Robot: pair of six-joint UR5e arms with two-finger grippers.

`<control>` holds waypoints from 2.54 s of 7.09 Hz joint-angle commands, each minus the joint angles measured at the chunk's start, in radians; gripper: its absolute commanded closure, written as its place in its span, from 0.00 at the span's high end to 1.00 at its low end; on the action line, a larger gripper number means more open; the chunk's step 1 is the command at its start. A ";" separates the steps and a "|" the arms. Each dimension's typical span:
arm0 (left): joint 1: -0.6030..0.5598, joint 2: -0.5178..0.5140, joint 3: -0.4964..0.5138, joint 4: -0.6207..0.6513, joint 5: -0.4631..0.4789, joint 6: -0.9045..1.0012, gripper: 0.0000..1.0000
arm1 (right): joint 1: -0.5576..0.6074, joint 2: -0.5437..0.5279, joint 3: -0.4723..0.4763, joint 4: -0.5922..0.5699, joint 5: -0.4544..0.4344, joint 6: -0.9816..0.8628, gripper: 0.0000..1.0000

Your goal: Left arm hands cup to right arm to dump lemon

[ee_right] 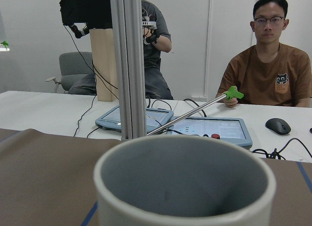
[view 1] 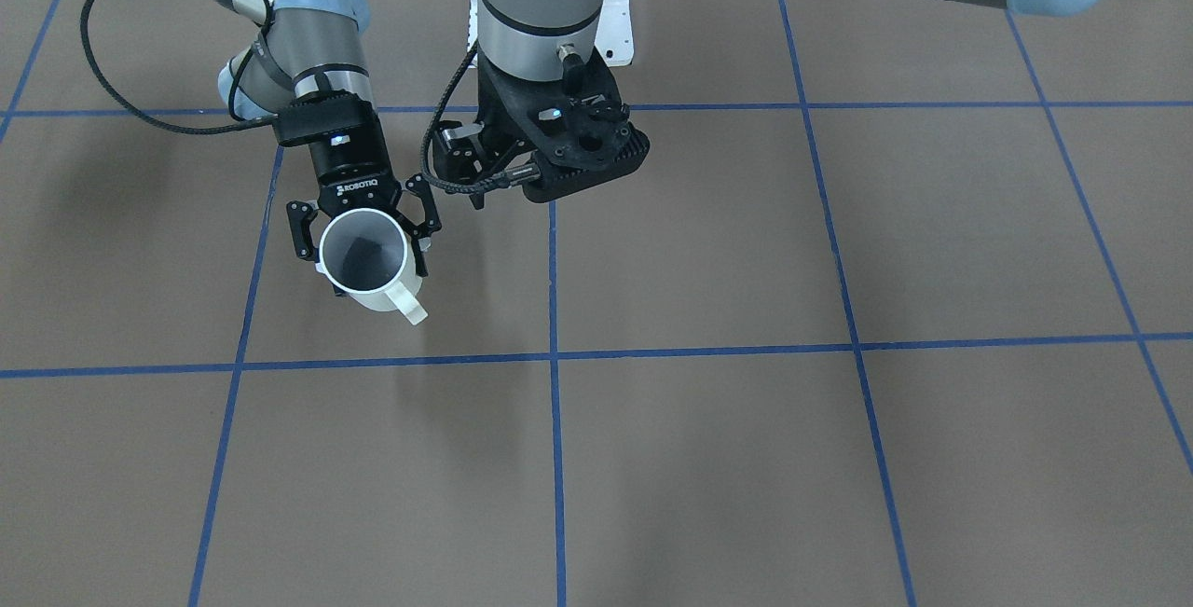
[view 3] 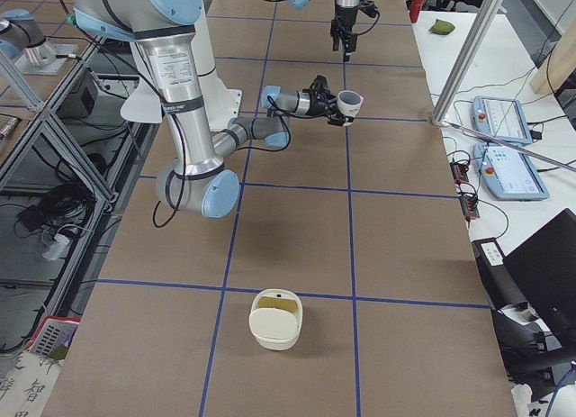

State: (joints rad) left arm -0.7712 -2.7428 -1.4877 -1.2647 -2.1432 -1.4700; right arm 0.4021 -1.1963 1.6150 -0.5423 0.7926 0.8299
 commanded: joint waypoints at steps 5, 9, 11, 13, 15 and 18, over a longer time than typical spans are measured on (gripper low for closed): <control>0.024 -0.014 0.049 -0.081 -0.027 -0.075 0.93 | -0.069 0.079 -0.018 -0.047 -0.076 -0.023 0.47; 0.024 -0.035 0.060 0.093 -0.024 0.074 0.76 | -0.111 0.112 -0.020 -0.047 -0.139 -0.020 0.48; 0.029 -0.051 0.063 0.168 -0.030 0.169 0.76 | -0.120 0.135 -0.021 -0.048 -0.156 -0.022 0.49; 0.036 -0.052 0.078 0.163 -0.065 0.166 0.76 | -0.120 0.136 -0.023 -0.048 -0.159 -0.018 0.51; 0.039 -0.054 0.080 0.160 -0.069 0.160 0.70 | -0.128 0.138 -0.021 -0.044 -0.182 -0.009 0.56; 0.047 -0.051 0.086 0.134 -0.092 0.155 0.61 | -0.146 0.155 -0.023 -0.038 -0.207 -0.009 0.64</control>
State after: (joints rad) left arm -0.7260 -2.7947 -1.4039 -1.1129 -2.2308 -1.3126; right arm 0.2633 -1.0417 1.5926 -0.5841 0.5910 0.8201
